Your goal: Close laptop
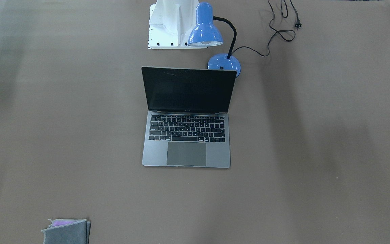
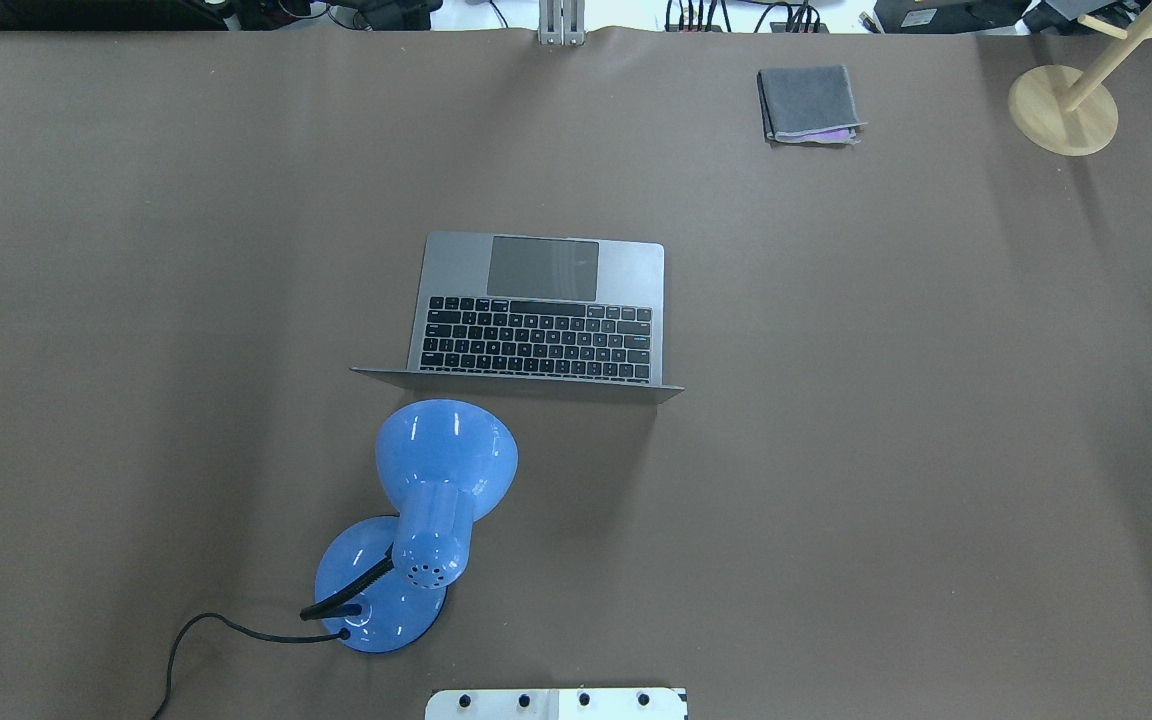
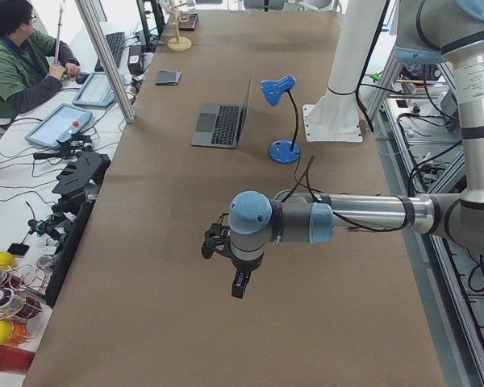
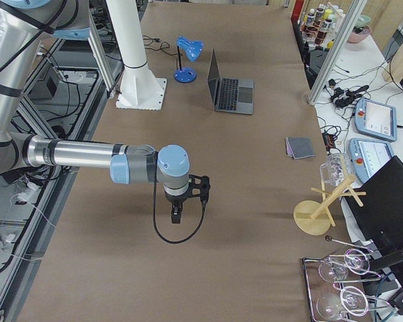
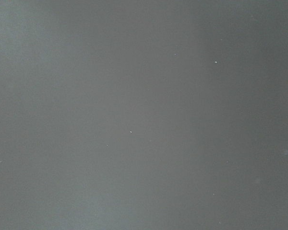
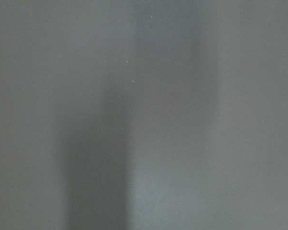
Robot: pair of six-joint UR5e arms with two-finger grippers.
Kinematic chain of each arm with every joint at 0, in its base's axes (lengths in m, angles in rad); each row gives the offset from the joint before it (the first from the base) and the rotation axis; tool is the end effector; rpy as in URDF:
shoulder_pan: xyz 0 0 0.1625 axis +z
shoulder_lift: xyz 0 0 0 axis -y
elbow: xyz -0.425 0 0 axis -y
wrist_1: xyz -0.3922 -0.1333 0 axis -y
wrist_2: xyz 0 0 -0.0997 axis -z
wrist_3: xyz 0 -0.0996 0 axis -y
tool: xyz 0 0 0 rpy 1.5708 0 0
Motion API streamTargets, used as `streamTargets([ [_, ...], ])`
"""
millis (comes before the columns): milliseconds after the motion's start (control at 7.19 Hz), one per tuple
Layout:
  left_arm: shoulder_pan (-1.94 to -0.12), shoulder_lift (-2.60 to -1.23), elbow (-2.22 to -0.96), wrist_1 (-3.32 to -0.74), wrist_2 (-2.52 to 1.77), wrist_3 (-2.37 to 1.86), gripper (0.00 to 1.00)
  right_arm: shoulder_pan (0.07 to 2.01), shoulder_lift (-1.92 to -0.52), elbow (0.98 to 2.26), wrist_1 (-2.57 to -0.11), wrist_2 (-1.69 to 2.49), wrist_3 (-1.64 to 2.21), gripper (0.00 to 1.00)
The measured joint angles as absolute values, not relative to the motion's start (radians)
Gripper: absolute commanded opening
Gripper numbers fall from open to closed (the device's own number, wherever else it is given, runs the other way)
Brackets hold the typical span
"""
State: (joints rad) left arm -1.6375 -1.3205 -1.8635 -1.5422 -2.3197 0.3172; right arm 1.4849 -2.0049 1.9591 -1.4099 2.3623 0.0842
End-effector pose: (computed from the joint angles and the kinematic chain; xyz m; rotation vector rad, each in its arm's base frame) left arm -0.0912 -0.3821 0.6292 0.1562 0.7346 0.2438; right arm 0.0348 -0.3243 0.6241 0.0415 -0.7970 -0.0472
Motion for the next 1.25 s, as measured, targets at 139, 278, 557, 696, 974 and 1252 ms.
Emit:
streamTargets([
  [139, -1.637, -1.337, -1.868, -1.550, -2.321, 0.316, 0.99, 1.485, -2.005, 1.956, -1.337, 2.363, 0.086, 1.00],
  [278, -1.637, -1.358, -1.869, -1.577, -2.322, 0.313, 0.99, 1.485, -2.003, 1.953, -1.257, 2.363, 0.090, 1.00],
  [557, -1.637, -1.383, -1.857, -1.716, -2.321, 0.309, 0.99, 1.485, -1.999, 1.950, -1.145, 2.371, 0.096, 1.00],
  [696, -1.636, -1.404, -1.833, -1.819, -2.320, 0.302, 0.99, 1.485, -1.993, 1.950, -1.112, 2.387, 0.098, 1.00],
  [974, -1.634, -1.434, -1.793, -1.907, -2.397, 0.291, 0.99, 1.481, -1.980, 1.950, -1.085, 2.444, 0.111, 1.00],
  [1252, -1.612, -1.442, -1.773, -1.964, -2.542, 0.285, 0.99, 1.463, -1.965, 1.950, -1.071, 2.516, 0.165, 1.00],
])
